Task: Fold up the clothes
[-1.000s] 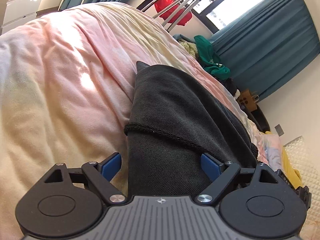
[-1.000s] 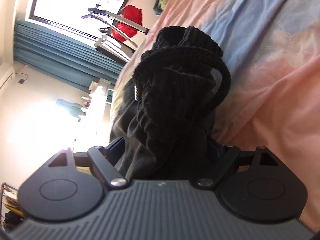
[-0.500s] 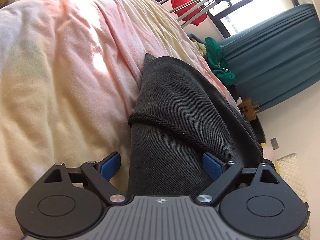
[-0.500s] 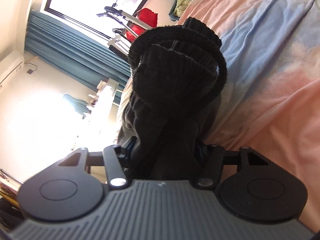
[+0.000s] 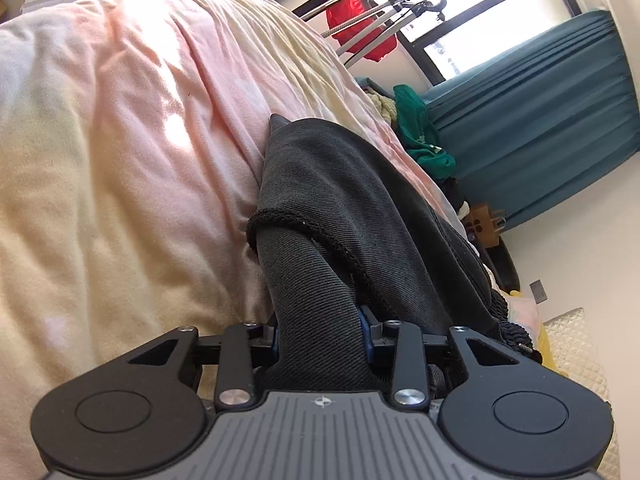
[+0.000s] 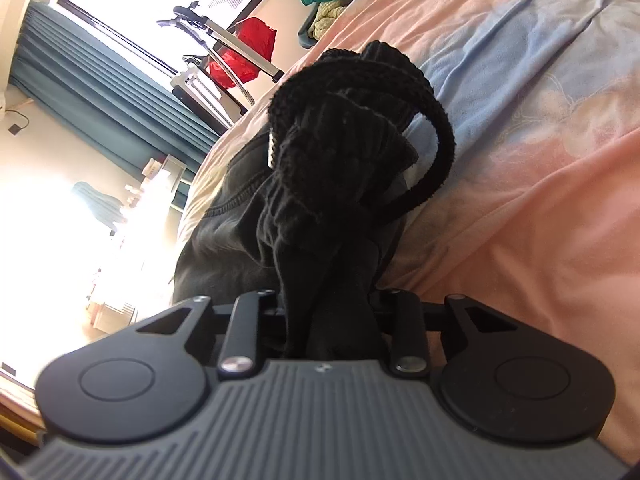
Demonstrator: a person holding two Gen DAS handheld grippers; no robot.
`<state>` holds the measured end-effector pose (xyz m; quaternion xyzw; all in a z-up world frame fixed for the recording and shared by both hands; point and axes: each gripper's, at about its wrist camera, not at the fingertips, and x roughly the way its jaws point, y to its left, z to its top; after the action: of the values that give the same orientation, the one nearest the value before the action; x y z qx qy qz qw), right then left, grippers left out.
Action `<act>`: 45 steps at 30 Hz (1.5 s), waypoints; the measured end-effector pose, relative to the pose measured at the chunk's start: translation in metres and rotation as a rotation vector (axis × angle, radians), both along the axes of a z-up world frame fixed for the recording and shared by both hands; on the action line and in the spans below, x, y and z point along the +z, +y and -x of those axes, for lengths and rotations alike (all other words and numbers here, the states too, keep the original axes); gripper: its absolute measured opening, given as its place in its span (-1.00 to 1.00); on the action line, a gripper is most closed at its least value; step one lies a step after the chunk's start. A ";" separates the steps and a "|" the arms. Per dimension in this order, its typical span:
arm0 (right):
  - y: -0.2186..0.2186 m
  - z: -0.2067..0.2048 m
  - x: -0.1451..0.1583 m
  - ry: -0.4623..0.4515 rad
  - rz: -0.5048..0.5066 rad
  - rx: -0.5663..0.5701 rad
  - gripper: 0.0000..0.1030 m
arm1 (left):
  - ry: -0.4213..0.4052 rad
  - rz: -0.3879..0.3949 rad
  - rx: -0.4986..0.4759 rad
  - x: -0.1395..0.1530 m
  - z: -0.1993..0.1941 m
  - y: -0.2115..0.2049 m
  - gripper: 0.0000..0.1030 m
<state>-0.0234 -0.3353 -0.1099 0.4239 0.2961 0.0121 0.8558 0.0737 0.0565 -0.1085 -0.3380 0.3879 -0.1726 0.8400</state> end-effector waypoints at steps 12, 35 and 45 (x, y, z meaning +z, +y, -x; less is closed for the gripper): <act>-0.027 0.051 0.074 -0.160 -0.109 -0.040 -0.47 | -0.200 -0.049 -0.021 0.113 0.036 -0.054 -0.43; -0.385 0.035 0.102 -0.159 0.038 -0.493 -0.48 | -0.184 -0.061 -0.474 0.126 -0.142 -0.555 -0.43; -0.420 0.042 0.001 -0.265 -0.030 -0.614 -0.47 | -0.192 -0.076 -0.587 0.035 -0.180 -0.597 -0.40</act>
<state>-0.0653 -0.7552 -0.1085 0.5005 0.0405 -0.1871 0.8443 0.2542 -0.5401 -0.0739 -0.1620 0.3938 -0.4245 0.7990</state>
